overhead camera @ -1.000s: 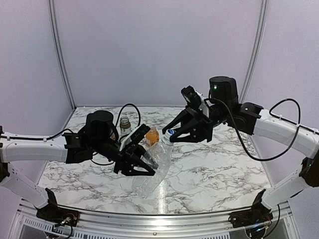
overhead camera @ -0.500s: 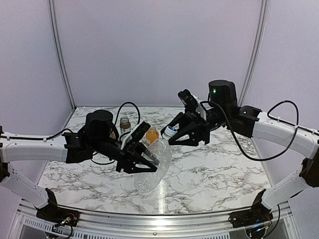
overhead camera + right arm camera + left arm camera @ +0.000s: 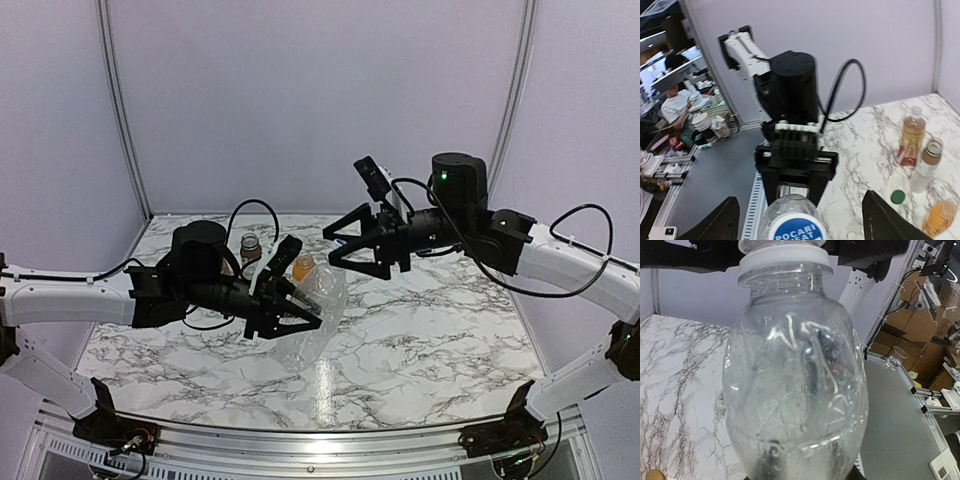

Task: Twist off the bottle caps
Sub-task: Unscrew the bottle cap from the plastic bottle.

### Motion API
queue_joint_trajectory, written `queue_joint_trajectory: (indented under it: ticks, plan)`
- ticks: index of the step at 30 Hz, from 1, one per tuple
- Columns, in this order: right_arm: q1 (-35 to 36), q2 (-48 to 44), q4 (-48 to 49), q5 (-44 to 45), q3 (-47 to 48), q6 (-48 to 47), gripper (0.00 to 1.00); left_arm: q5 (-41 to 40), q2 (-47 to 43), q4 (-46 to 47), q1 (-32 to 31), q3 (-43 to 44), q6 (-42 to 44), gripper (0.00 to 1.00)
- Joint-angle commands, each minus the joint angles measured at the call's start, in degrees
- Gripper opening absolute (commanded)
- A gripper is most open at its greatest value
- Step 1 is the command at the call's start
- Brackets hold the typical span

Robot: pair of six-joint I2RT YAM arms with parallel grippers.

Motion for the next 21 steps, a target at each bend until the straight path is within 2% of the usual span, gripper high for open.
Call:
queue_joint_trajectory:
  ticks: [1, 4, 9, 21]
  plan:
    - [-0.16, -1.67, -0.05, 17.92, 4.42, 12.47, 0.78, -7.59, -0.73, 1.87, -0.21, 0.28, 1.1, 0.33]
    - [0.37, -2.51, 0.59, 23.05, 4.07, 16.77, 0.78, -9.47, -0.33, 1.87, -0.5, 0.28, 1.1, 0.34]
    - [1.04, -2.74, -1.28, 28.62, 4.55, 18.84, 0.77, -12.98, 0.13, 1.76, -0.7, 0.2, 0.88, 0.33]
    - [3.29, -0.8, -1.41, 28.76, 4.2, 19.87, 0.73, -19.75, -0.43, 1.69, -0.79, -0.28, 1.01, 0.34]
